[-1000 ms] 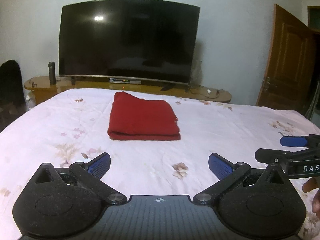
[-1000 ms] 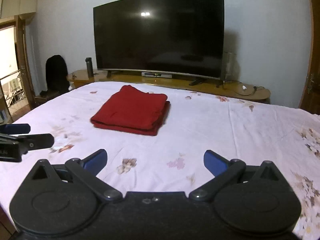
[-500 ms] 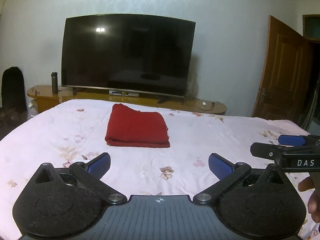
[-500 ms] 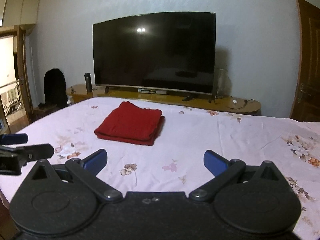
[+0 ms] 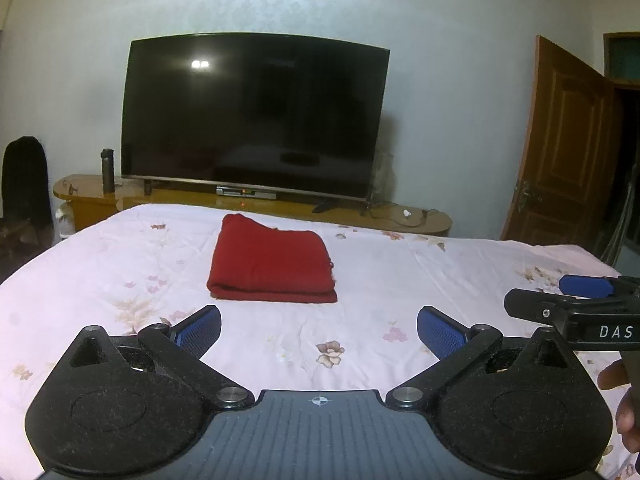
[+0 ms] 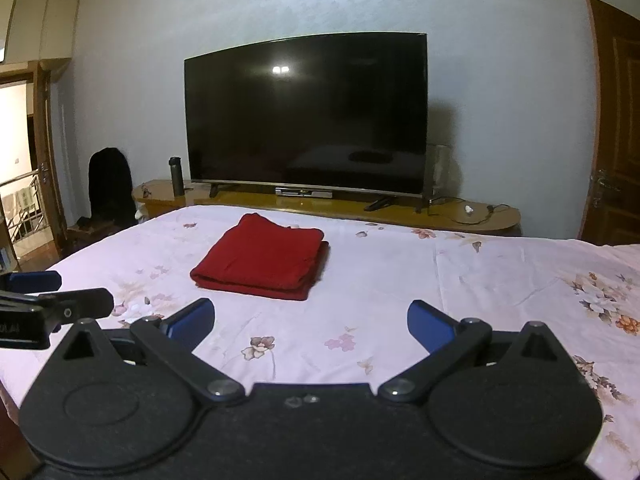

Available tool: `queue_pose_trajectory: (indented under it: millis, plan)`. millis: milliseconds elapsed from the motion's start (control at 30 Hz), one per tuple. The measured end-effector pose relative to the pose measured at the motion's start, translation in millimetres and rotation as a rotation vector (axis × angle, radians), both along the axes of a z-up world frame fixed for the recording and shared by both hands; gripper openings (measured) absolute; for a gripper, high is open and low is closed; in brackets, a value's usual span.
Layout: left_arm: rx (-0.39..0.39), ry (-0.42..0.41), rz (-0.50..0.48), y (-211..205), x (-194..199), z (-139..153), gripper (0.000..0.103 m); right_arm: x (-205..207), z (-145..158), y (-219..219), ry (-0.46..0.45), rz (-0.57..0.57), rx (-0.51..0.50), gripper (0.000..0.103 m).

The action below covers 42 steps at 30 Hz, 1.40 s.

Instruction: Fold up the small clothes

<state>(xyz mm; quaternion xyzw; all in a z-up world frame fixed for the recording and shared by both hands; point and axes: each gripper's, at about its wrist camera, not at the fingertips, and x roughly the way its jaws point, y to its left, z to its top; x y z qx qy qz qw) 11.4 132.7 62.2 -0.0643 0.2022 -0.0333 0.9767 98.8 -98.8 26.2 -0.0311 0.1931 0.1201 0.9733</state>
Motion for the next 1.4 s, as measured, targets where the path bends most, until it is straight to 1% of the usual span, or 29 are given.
queue_pose_trajectory:
  millis: [267, 533, 1400]
  plan:
    - [0.0, 0.004, -0.005, -5.4, 1.5, -1.6, 0.103, -2.0, -1.5, 0.3, 0.008, 0.0, -0.005, 0.102]
    - [-0.005, 0.003, 0.002, -1.9, 0.7, -2.3, 0.103, -2.3, -0.6, 1.0, 0.009, 0.007, -0.005, 0.102]
    - [0.016, -0.002, -0.006, -4.6, 2.5, -1.8, 0.103, -2.1, 0.8, -4.4, 0.007, 0.015, -0.011, 0.102]
